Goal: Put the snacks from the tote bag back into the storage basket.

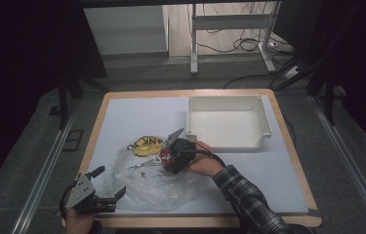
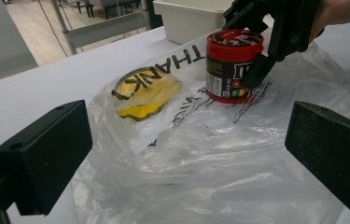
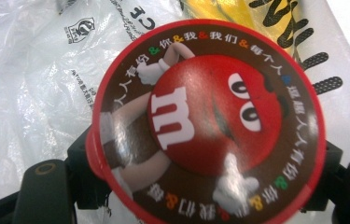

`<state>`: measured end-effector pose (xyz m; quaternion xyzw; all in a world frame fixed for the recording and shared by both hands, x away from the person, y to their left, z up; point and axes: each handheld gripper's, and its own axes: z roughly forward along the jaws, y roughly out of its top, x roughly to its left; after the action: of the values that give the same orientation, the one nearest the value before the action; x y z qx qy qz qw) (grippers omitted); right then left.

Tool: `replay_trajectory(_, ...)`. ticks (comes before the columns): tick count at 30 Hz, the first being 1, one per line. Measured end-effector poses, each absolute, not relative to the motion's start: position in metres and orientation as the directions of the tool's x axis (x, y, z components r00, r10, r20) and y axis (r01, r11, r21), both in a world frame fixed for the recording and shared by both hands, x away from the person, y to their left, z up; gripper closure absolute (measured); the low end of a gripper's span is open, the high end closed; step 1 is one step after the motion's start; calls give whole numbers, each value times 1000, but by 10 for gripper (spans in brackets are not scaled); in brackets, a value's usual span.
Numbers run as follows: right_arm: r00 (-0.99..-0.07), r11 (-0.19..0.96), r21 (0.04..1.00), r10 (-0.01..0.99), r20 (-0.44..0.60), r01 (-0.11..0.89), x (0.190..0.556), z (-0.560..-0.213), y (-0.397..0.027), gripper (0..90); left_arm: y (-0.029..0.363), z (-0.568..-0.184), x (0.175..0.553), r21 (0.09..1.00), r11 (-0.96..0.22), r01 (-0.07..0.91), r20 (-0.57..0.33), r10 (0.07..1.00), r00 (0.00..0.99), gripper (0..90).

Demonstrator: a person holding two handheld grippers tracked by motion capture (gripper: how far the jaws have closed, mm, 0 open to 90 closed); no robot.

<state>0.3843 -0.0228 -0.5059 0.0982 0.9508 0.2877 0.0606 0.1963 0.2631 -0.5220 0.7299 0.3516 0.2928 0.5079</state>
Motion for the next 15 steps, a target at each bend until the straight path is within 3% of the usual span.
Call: replay_trajectory(15,-962,805,558,268,-43,200,383,-508,-19,256,263,-522,196,947,-237,215,71,810,582,8)
